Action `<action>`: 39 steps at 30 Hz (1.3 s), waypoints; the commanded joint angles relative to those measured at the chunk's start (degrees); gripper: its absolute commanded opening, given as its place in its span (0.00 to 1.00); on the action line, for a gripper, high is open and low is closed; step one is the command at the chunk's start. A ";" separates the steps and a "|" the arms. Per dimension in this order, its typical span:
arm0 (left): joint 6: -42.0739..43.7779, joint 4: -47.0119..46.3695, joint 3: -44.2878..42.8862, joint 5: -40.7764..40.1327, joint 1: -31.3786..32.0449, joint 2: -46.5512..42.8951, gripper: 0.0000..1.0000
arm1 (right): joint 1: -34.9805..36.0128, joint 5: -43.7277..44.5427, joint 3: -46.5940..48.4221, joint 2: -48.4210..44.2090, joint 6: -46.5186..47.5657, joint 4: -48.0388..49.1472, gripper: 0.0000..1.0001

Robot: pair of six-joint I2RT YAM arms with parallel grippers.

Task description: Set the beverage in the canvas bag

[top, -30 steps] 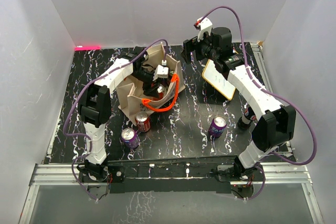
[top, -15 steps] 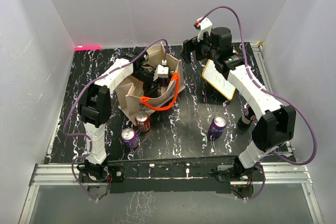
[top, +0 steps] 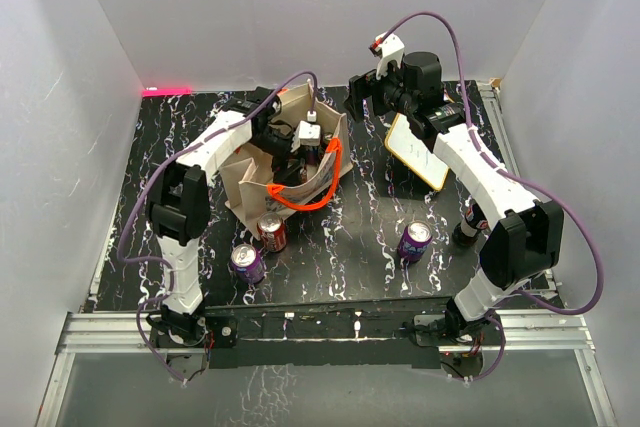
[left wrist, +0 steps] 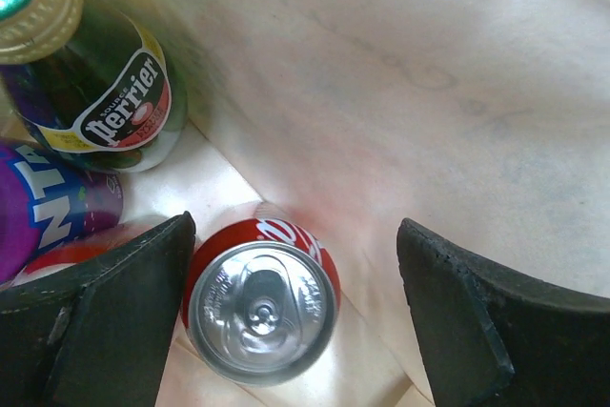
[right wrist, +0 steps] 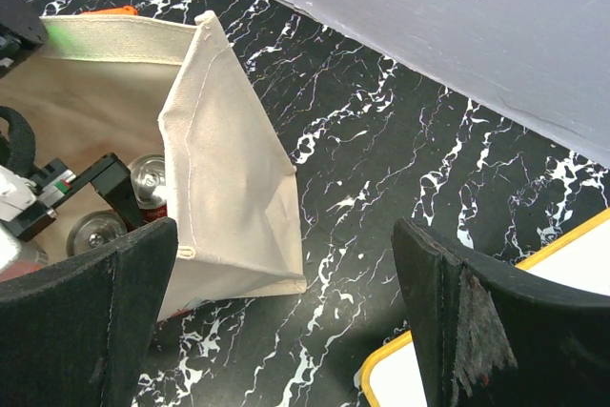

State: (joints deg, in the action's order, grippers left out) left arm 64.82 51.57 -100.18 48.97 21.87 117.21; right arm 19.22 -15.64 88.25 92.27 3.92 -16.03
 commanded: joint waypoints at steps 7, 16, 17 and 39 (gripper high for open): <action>-4.30 0.31 -1.47 0.85 0.10 -7.62 0.94 | -0.24 -1.19 -0.63 -2.65 -1.16 3.52 0.99; -5.58 0.07 -0.87 -0.20 0.12 -9.43 0.97 | -0.30 -1.66 -0.56 -2.91 -1.21 2.89 0.99; -5.98 0.00 -0.96 -0.24 0.11 -9.59 0.97 | -0.28 -1.70 -0.68 -3.06 -1.24 2.79 0.99; -18.54 -8.76 0.52 -3.37 -0.15 -17.93 0.97 | -0.25 -3.57 -0.63 -4.29 -1.23 0.59 0.99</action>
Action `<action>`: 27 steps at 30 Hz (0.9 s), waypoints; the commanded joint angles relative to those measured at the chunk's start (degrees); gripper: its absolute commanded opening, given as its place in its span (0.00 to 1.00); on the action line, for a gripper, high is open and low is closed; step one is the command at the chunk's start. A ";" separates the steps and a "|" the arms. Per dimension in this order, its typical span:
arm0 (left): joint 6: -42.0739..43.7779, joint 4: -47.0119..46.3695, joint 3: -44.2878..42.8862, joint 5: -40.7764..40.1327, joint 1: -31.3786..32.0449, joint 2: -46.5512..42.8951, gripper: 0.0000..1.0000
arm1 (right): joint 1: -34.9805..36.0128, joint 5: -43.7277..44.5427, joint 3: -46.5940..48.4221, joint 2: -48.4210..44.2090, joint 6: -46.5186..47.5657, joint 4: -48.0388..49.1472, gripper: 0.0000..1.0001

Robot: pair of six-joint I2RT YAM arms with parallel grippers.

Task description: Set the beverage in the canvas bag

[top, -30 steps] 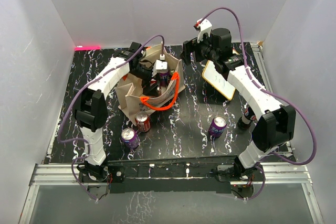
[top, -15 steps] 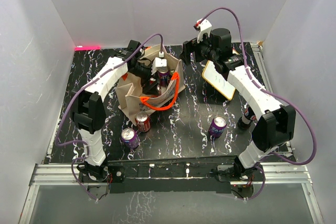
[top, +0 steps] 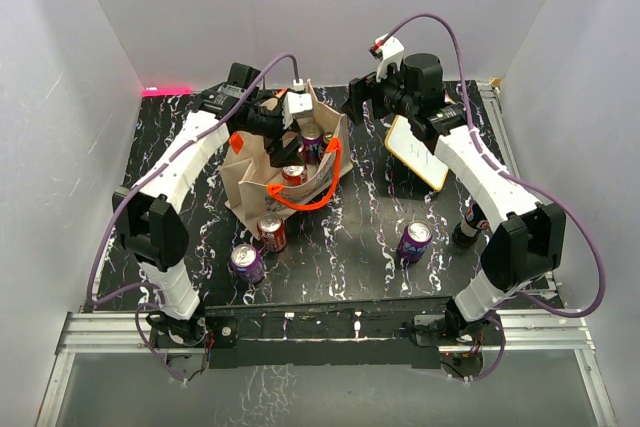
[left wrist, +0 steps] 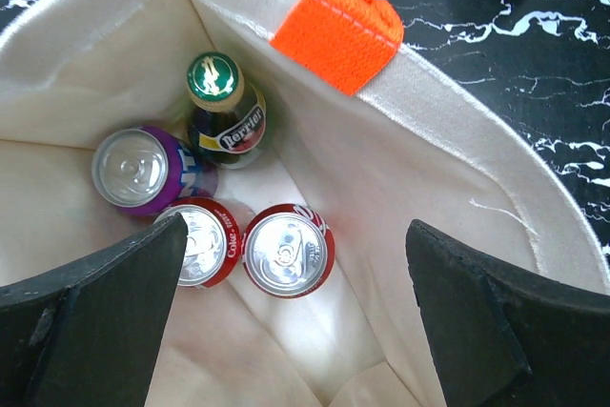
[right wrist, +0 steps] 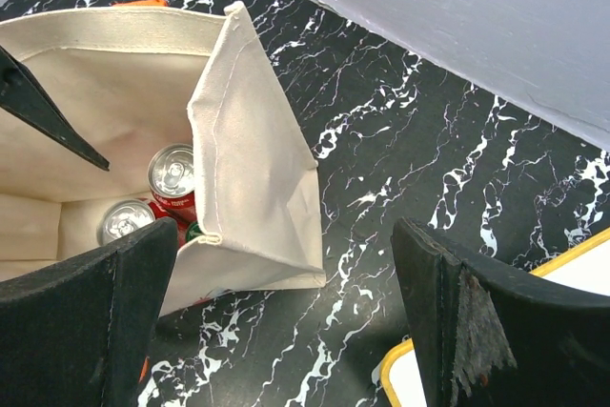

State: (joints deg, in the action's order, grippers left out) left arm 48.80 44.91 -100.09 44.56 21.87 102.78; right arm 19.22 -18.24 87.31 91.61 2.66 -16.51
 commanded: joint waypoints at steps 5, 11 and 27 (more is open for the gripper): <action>-8.33 -4.87 -0.33 0.22 -1.16 -4.90 0.97 | -0.25 -1.21 1.16 -4.90 3.36 -3.79 0.98; -21.71 -11.77 -1.10 -8.54 -3.24 -7.80 0.97 | -0.26 -1.96 -0.05 -9.86 12.15 -13.97 1.00; -34.60 -14.15 2.34 -28.12 -9.21 -15.95 0.97 | -3.69 -2.21 -4.86 -16.22 41.09 -58.86 1.00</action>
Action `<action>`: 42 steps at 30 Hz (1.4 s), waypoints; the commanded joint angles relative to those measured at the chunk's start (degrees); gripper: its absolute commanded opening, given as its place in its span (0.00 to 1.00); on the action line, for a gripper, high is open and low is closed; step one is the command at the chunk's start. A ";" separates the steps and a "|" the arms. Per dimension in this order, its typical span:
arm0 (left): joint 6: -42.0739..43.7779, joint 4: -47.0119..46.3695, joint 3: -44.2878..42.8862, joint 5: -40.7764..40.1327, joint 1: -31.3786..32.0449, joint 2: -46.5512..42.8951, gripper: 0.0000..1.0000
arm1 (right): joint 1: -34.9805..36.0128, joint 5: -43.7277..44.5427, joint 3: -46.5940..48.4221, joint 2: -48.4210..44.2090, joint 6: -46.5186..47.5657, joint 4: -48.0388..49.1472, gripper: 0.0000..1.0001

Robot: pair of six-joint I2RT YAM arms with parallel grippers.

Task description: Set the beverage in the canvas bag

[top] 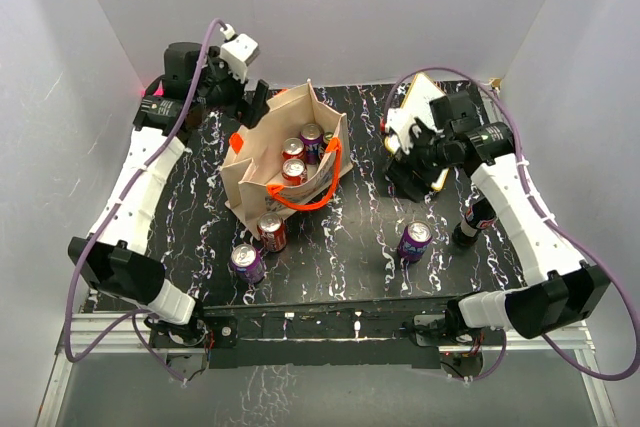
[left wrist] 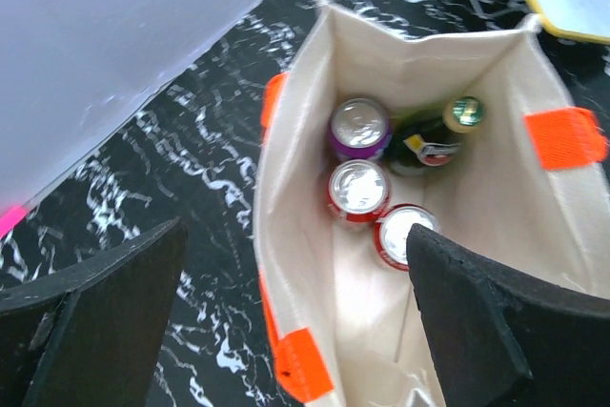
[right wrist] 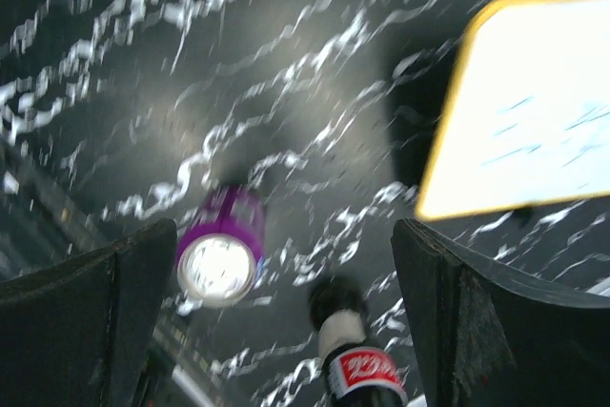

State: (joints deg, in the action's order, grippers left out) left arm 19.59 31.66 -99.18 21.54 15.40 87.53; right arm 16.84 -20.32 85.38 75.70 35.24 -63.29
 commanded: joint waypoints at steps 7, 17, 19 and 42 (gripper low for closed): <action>-5.83 -1.21 2.04 -3.90 -4.30 -0.41 0.97 | -1.33 0.93 -12.67 -1.13 12.11 -12.05 1.00; -5.35 -0.66 1.02 -3.63 -4.36 0.71 0.97 | -0.12 2.44 -20.75 -0.11 9.15 -6.38 0.99; -5.48 -0.95 0.87 -3.63 -4.36 0.83 0.97 | 0.76 3.33 -22.13 0.42 8.00 -5.22 0.99; -7.86 -2.70 0.47 -2.60 -4.68 0.46 0.97 | 3.78 11.55 -31.89 -2.27 0.05 4.37 0.91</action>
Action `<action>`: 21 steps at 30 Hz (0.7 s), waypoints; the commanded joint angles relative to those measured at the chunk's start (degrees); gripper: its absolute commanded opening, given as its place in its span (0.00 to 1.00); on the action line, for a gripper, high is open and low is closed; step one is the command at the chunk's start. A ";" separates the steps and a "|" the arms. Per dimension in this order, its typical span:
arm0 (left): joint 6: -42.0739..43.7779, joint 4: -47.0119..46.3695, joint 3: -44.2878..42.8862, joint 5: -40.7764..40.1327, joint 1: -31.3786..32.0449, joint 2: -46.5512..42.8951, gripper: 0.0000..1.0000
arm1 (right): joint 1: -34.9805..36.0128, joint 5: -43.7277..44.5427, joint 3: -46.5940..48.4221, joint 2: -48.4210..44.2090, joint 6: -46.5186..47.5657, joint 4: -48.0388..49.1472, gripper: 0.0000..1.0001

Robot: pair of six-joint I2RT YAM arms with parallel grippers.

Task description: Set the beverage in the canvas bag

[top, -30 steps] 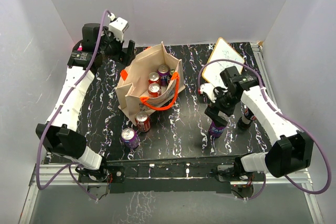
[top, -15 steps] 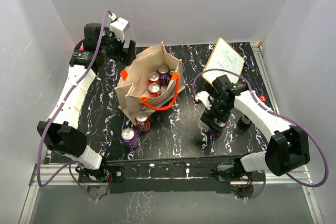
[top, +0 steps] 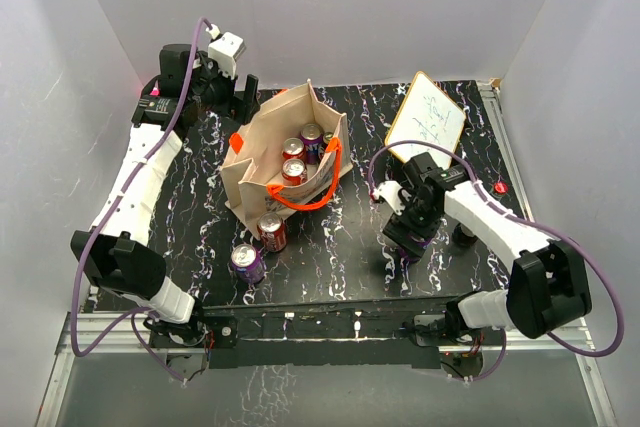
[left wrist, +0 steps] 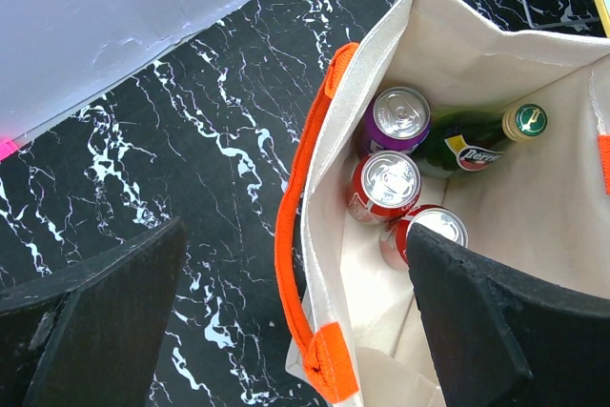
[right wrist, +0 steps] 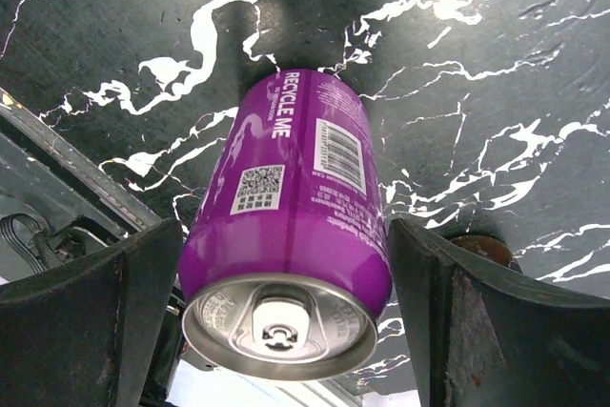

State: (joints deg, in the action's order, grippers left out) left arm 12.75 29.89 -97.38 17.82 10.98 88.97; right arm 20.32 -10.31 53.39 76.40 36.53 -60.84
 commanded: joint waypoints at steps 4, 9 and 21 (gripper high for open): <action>-0.88 -0.96 -1.27 1.29 -0.35 -0.87 0.97 | 0.28 1.16 0.99 -4.50 -2.68 1.70 0.92; -0.68 -1.08 -1.45 1.31 -0.47 -0.68 0.97 | 0.32 1.25 1.50 -5.79 -3.23 0.89 0.91; -2.95 -1.66 -1.64 -0.11 -1.06 -0.42 0.97 | 0.34 -0.53 4.60 -3.73 -4.14 1.45 0.49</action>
State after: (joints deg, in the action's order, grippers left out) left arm 11.94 29.12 -97.38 18.37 10.70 88.99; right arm 20.32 -9.04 53.65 72.14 33.67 -60.97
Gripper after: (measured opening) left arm 0.970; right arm 0.648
